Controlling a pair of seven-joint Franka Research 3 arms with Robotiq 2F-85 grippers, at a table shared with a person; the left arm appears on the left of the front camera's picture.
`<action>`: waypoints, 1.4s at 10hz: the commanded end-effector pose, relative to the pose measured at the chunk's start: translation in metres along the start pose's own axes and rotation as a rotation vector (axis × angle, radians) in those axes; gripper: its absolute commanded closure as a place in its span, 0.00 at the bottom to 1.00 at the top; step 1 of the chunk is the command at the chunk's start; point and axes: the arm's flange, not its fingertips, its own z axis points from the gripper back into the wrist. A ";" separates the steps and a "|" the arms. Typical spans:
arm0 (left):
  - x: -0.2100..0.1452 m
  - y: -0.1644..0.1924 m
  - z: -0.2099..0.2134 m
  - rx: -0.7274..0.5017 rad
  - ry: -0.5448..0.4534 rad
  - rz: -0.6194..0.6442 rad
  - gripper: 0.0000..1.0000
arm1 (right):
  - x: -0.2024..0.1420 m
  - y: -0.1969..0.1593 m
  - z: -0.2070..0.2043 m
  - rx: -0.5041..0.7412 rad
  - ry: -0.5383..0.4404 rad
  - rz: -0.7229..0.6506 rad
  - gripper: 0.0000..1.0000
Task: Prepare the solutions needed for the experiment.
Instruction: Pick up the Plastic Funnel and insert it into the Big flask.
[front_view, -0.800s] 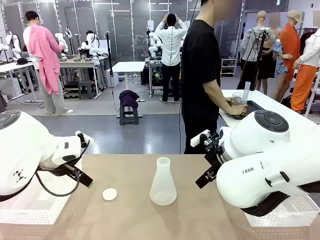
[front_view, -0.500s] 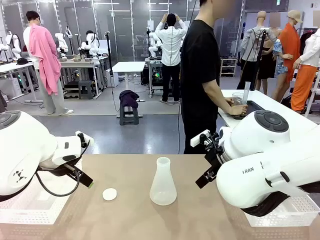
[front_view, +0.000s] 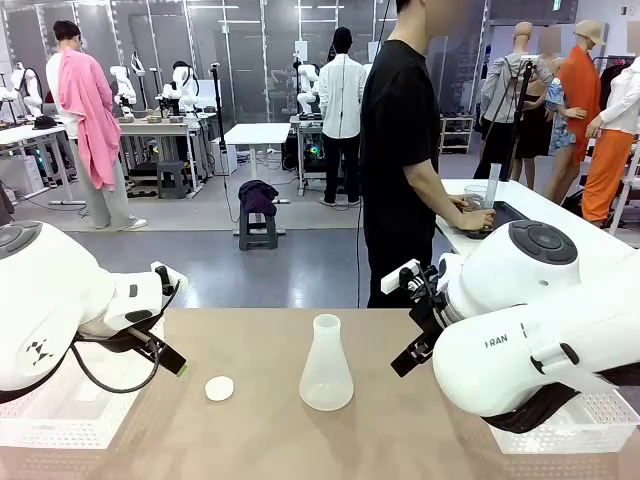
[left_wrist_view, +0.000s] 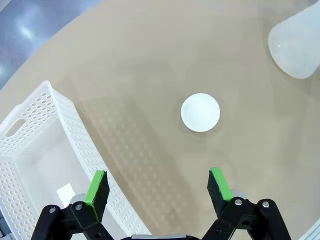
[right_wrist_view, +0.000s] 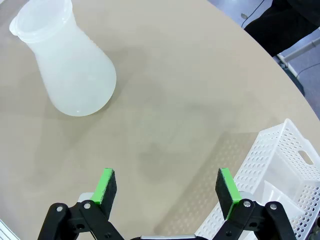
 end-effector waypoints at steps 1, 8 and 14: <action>0.000 0.000 0.000 0.000 0.000 0.001 0.00 | 0.000 0.000 0.000 0.000 0.000 -0.002 0.00; 0.000 0.000 0.000 0.000 0.000 0.001 0.00 | 0.000 0.000 0.000 0.000 0.000 -0.002 0.00; 0.000 0.000 0.000 0.000 0.000 0.001 0.00 | 0.000 0.000 0.000 0.000 0.000 -0.002 0.00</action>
